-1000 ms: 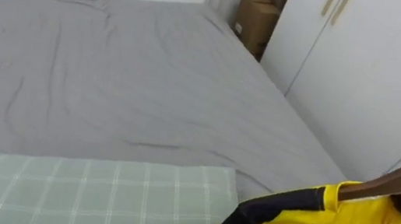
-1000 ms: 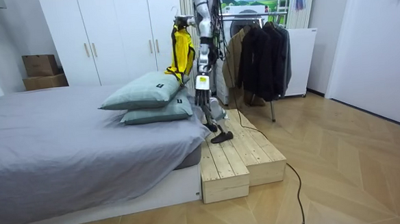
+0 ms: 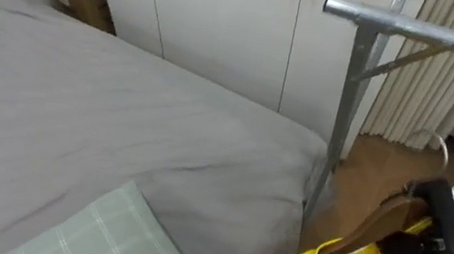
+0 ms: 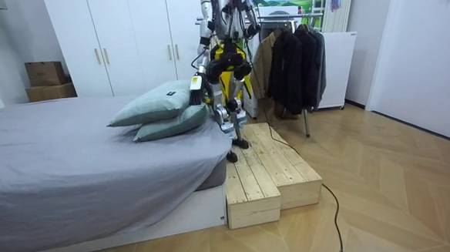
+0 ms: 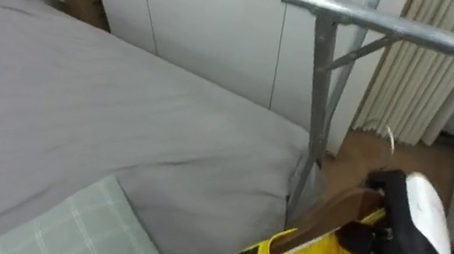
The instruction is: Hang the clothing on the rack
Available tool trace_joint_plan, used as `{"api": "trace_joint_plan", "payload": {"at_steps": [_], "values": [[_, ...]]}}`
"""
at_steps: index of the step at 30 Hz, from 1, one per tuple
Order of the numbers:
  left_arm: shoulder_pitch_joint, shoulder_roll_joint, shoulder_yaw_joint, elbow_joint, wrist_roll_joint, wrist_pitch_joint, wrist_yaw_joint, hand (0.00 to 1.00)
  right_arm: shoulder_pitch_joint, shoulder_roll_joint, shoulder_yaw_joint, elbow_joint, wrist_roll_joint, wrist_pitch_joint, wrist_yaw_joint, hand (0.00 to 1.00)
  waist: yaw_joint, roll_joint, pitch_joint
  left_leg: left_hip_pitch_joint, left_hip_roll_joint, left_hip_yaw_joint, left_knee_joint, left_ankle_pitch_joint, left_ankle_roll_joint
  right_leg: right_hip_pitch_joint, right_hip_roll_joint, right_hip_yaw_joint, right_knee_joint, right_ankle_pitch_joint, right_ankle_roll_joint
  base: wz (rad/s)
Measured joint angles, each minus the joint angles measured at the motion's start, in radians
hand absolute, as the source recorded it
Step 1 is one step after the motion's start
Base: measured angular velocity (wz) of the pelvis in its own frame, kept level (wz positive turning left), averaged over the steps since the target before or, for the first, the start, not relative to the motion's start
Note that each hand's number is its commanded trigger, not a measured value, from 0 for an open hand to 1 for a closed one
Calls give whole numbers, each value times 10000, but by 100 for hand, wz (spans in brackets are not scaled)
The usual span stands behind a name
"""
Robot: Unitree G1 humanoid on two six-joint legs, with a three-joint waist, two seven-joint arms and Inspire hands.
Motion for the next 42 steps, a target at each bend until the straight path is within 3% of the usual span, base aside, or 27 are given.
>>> {"api": "trace_joint_plan", "payload": {"at_steps": [1,2,3,4,5,6,7,8,10,12,16,21,42], "values": [[-19,-61,15,1,-6,148,4,0,-96,-14,56,-175,-3,-29,13,100,-204,162,-2,-25,219,82,2,-60,-27,194,375,335,-418,251,-11,-52],[-59,-152,23,59,-164,288,2,0,-239,-51,101,-554,137,-65,31,100,-623,680,-107,-127,921,391,-224,-59,35,955,1335,1496,-2141,1065,369,-109],[-226,-122,316,351,-317,308,12,0,-227,-25,-130,-1019,404,-79,21,100,-609,1013,-111,-38,1853,1473,-761,134,-204,1303,1436,698,-2930,1354,-103,-129],[-270,-71,589,485,-306,308,49,0,-206,26,-250,-1217,419,-115,-18,100,-603,948,-103,19,2002,1932,-904,255,-347,1212,1082,-480,-2442,1235,-484,-147],[-110,19,898,623,-317,308,175,0,-104,32,-417,-1349,365,-296,-178,100,-598,700,-63,240,1920,2520,-846,261,-471,1253,-118,-2256,-1328,1028,-624,-140],[152,83,951,700,-330,314,213,0,-32,98,-507,-1263,160,-397,-246,100,-595,375,-113,235,1918,2962,-210,-79,-613,1490,-813,-3023,-1296,567,-45,-129],[226,110,955,704,-332,318,216,0,-24,139,-515,-1233,25,-376,-249,100,-635,222,-31,206,1926,2961,108,-256,-647,1570,-796,-3170,-1347,434,-64,-116],[330,71,955,755,-398,322,210,0,32,179,-477,-1139,-49,-344,-197,100,-624,193,-24,103,1924,2904,400,-429,-702,1632,-610,-2832,-1648,315,-7,-94],[318,89,964,833,-416,395,176,0,156,299,-280,-819,-42,-256,51,100,-635,313,-6,-66,1962,2348,404,-424,-725,1795,-41,-2124,-2588,831,-621,-92],[298,106,982,1019,-416,396,175,0,271,316,-112,-752,-38,-101,340,100,-681,306,-11,-103,1987,2364,400,-424,-723,1745,99,-1918,-2729,1002,-782,-47],[310,105,962,1092,-416,396,157,0,262,320,-85,-777,36,-19,675,100,-740,278,-32,-125,2036,2497,399,-388,-755,1684,215,-1765,-2811,1187,-809,-17],[318,128,962,1191,-411,396,153,0,72,308,-98,-857,176,-20,700,100,-635,239,-114,-61,2129,2609,427,-352,-813,1780,310,-1690,-2958,1351,-889,-8],[406,217,931,1191,-412,395,98,0,-229,274,-127,-1192,119,-19,899,100,-669,168,-177,196,2127,2395,341,-331,-843,2172,347,-1901,-3149,1357,-897,3]]}}
